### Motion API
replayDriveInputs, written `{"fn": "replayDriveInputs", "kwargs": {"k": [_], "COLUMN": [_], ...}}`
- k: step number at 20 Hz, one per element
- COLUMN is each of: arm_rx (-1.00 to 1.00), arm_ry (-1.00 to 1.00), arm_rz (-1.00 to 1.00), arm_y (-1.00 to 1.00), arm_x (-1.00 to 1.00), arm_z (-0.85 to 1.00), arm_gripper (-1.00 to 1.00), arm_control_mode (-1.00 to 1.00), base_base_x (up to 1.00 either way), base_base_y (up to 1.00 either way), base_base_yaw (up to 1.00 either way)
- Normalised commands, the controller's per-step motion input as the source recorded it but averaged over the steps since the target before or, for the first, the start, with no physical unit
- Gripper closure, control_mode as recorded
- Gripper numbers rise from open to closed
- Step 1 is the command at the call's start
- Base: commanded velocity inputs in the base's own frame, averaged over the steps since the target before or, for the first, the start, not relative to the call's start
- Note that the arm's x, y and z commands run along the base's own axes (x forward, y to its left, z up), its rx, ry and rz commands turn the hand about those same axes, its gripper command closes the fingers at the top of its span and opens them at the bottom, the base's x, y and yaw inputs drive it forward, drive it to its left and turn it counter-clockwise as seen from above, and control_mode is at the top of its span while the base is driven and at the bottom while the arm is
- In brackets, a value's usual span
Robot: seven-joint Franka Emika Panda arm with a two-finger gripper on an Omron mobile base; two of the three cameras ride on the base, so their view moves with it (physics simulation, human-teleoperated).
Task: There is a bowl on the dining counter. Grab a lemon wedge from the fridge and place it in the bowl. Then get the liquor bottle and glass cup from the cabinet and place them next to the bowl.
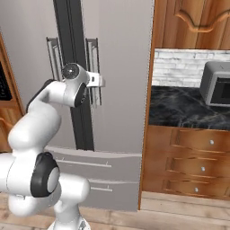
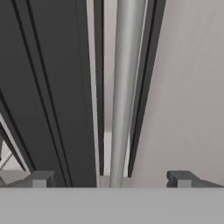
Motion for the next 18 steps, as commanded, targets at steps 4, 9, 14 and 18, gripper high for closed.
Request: {"fn": "replayDriveInputs", "kwargs": {"k": [4,9,14,18], "arm_rx": [0.00,0.00,0.00,0.00], "arm_ry": [-0.03,-0.04,-0.03,-0.02], "arm_rz": [0.00,0.00,0.00,0.00], "arm_y": [0.00,0.00,0.00,0.00], "arm_x": [0.64,0.64,0.68,0.70], "arm_z": [0.01,0.00,0.00,0.00], "arm_gripper": [-1.00,-1.00,-1.00,-1.00], "arm_control_mode": [-1.00,-1.00,-1.00,-1.00], "base_base_x": [0.00,0.00,0.00,0.00], "base_base_y": [0.00,0.00,0.00,0.00], "base_base_yaw": [0.00,0.00,0.00,0.00]}}
